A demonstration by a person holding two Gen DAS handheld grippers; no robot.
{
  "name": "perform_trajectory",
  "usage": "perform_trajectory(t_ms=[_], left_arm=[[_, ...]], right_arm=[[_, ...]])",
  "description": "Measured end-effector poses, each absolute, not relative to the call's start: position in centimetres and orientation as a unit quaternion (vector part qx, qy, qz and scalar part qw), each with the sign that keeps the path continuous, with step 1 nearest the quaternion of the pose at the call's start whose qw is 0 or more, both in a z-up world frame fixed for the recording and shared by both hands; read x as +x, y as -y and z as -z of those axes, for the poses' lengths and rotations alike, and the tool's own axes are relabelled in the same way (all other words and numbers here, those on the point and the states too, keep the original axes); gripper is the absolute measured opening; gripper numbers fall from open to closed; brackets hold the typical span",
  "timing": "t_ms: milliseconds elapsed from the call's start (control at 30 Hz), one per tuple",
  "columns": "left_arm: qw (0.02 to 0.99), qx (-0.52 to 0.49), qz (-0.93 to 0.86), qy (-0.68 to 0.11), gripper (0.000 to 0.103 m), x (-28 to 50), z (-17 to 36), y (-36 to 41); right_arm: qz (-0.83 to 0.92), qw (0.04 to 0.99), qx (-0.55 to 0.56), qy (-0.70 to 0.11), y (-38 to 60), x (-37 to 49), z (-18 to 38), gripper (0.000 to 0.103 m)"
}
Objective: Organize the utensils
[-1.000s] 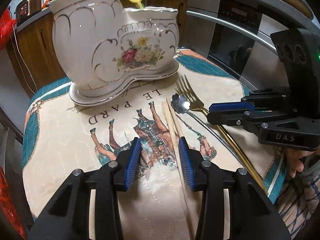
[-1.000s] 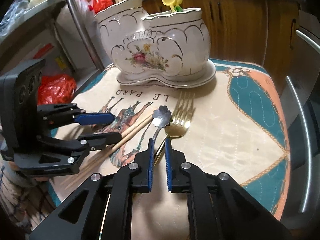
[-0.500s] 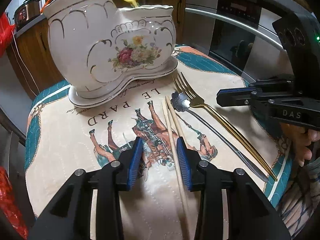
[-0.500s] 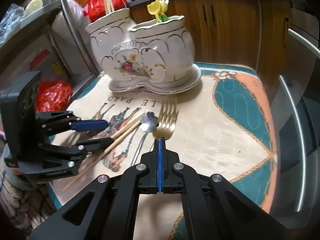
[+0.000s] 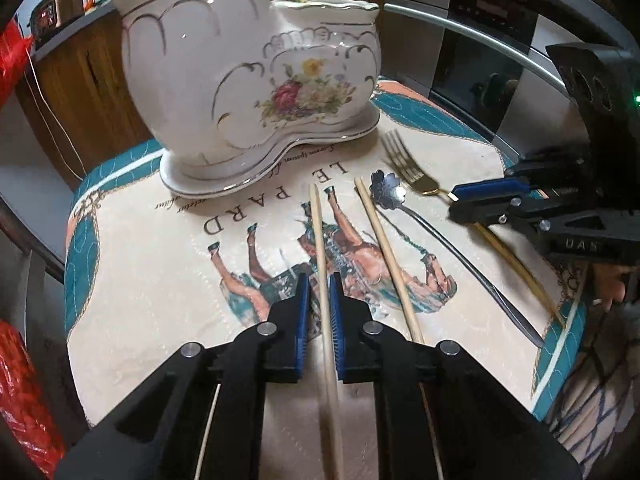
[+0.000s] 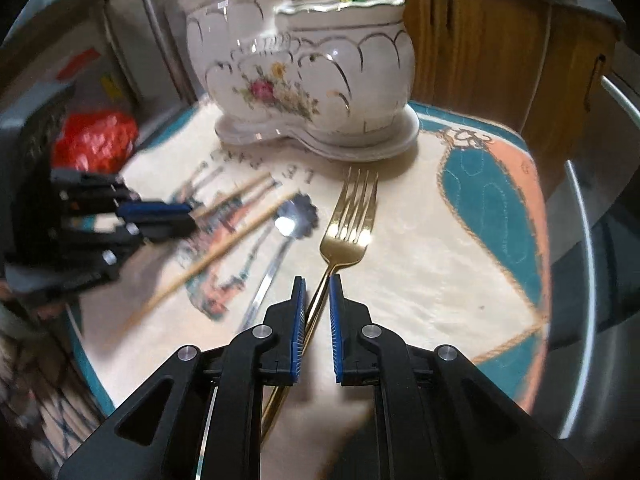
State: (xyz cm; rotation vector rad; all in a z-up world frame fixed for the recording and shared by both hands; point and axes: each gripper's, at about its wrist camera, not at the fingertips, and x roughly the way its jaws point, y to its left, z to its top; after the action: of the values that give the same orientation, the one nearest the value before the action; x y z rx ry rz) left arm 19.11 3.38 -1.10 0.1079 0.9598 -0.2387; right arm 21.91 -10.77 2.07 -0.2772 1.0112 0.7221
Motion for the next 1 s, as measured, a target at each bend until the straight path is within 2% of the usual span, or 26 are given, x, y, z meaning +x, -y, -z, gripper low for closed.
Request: perform_trajectory(t_ms=[100, 200, 467, 500, 600, 700, 733, 833, 1000], left_arm=[[0.869, 0.069, 0.108, -0.478, 0.011, 19.1, 0.9, -3.7], [0.856, 0.092, 0.106, -0.497, 0.011, 19.4, 0.8, -3.7], [0.811, 0.181, 0.110, -0.546, 0.013, 21.1, 0.6, -2.0], [0.803, 0.194, 0.110, -0.552, 0.013, 21.3, 0.6, -1.7], [0.788, 0.219, 0.109, -0.566, 0.013, 21.8, 0.6, -0.9], [0.787, 0.234, 0.104, -0.561, 0.010, 21.8, 0.6, -0.6], [0.792, 0.232, 0.105, -0.555, 0.006, 21.6, 0.6, -0.5], [0.815, 0.204, 0.101, -0.533, 0.006, 20.8, 0.5, -0.8], [0.864, 0.096, 0.114, -0.481, 0.006, 18.3, -0.4, -4.0]], right_arm=[[-0.328, 0.782, -0.185, -0.498, 10.5, 22.6, -2.3, 0.012], [-0.317, 0.759, -0.225, -0.522, 10.2, 23.4, -2.5, 0.022], [-0.294, 0.719, -0.282, -0.563, 7.9, 24.5, -2.7, 0.023], [-0.294, 0.715, -0.282, -0.568, 7.7, 24.5, -2.7, 0.022], [-0.302, 0.708, -0.276, -0.576, 7.4, 24.4, -2.6, 0.011], [-0.298, 0.713, -0.282, -0.569, 7.3, 23.9, -2.5, 0.010], [-0.298, 0.716, -0.276, -0.567, 7.5, 23.9, -2.6, 0.008], [-0.302, 0.729, -0.249, -0.562, 8.4, 23.5, -2.8, 0.006], [-0.320, 0.758, -0.204, -0.531, 10.5, 22.9, -4.0, 0.006]])
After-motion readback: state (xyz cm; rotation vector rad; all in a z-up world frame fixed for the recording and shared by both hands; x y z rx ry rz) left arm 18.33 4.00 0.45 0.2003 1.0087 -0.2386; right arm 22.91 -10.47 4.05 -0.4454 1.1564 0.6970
